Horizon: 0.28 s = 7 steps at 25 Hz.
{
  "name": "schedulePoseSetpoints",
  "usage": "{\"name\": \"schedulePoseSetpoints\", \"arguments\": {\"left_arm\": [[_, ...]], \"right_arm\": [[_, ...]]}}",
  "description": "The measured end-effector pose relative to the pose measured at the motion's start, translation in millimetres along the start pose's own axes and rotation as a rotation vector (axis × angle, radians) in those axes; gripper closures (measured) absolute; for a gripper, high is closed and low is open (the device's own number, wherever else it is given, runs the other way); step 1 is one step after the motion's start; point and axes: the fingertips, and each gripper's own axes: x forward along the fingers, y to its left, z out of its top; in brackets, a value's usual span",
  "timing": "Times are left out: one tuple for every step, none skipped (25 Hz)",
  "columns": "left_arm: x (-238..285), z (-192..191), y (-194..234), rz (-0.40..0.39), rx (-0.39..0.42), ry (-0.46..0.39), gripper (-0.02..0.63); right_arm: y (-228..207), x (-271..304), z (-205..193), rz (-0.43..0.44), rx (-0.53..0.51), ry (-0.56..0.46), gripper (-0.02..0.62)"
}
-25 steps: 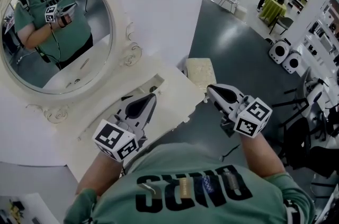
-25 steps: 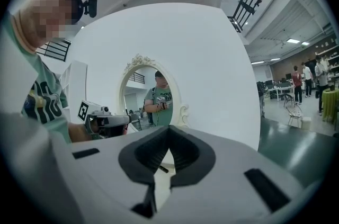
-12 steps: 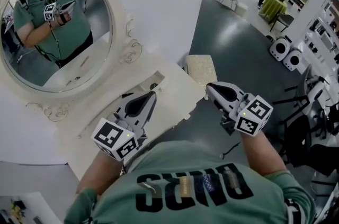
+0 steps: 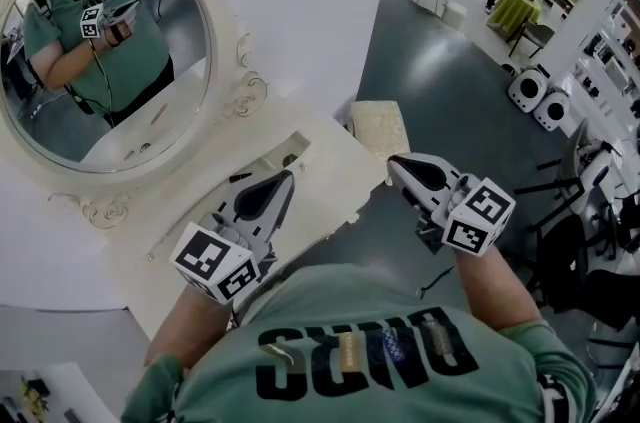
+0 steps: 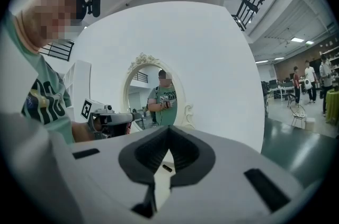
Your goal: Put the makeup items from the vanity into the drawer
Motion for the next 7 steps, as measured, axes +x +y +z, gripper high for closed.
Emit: {"name": "schedulePoseSetpoints", "arguments": {"left_arm": [[-0.1,-0.1,-0.1,0.0,-0.001,0.0,0.598],[-0.3,-0.2,-0.4,-0.001,-0.002,0.001,0.598],[-0.6,-0.4,-0.8,-0.001,-0.003,0.001,0.598],[-1.0,-0.5,-1.2,-0.002,-0.004,0.001,0.598],[-1.3,-0.7,-1.6,-0.002,-0.004,0.001,0.598],[-1.7,-0.9,-1.8,-0.003,-0.004,0.001,0.598],[-2.1,-1.0,-2.1,-0.003,-0.004,0.002,0.598]], "right_arm": [[0.5,0.1,0.1,0.001,-0.001,0.0,0.588],[1.2,0.1,0.2,0.002,-0.002,0.0,0.588],[1.9,0.0,0.1,0.003,-0.003,0.0,0.588],[2.5,-0.1,-0.1,0.004,-0.004,0.001,0.589],[3.1,-0.2,-0.4,0.004,-0.004,0.001,0.589],[3.6,-0.3,-0.7,0.005,-0.005,0.001,0.588],[4.2,-0.4,-1.0,0.005,-0.005,0.001,0.589]]}}
